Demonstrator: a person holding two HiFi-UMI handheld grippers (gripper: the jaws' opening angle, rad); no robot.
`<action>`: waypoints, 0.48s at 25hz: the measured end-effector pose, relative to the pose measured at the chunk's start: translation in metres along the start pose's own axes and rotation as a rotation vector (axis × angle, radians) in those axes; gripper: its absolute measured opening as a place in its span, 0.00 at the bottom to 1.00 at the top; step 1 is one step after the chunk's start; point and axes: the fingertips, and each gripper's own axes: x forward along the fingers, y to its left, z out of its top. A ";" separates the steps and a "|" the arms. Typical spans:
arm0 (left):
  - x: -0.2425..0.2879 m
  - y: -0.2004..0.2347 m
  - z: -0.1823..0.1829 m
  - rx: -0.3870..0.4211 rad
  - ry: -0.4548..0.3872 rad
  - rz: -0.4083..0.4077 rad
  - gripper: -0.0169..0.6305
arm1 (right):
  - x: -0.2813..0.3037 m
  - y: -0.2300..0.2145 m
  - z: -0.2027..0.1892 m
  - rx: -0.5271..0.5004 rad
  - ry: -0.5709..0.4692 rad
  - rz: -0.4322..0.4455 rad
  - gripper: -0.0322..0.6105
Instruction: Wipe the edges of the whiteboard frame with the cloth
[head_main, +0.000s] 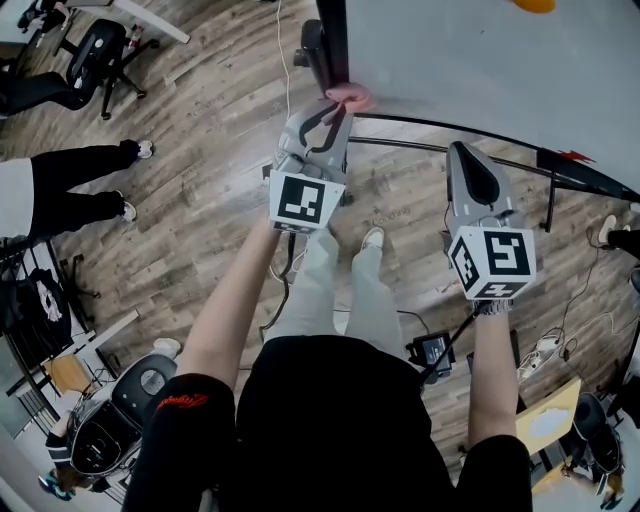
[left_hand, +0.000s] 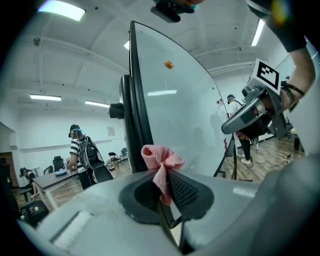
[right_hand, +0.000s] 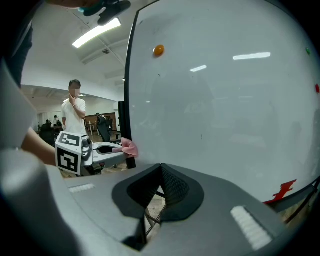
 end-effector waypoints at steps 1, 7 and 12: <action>0.000 -0.001 -0.002 -0.002 0.002 -0.002 0.06 | 0.000 0.000 -0.002 0.001 0.002 -0.001 0.05; 0.003 -0.004 -0.016 0.002 0.019 -0.013 0.06 | 0.003 0.001 -0.012 0.004 0.009 -0.004 0.05; 0.005 -0.007 -0.028 0.001 0.035 -0.022 0.06 | 0.006 -0.001 -0.020 0.010 0.015 -0.010 0.05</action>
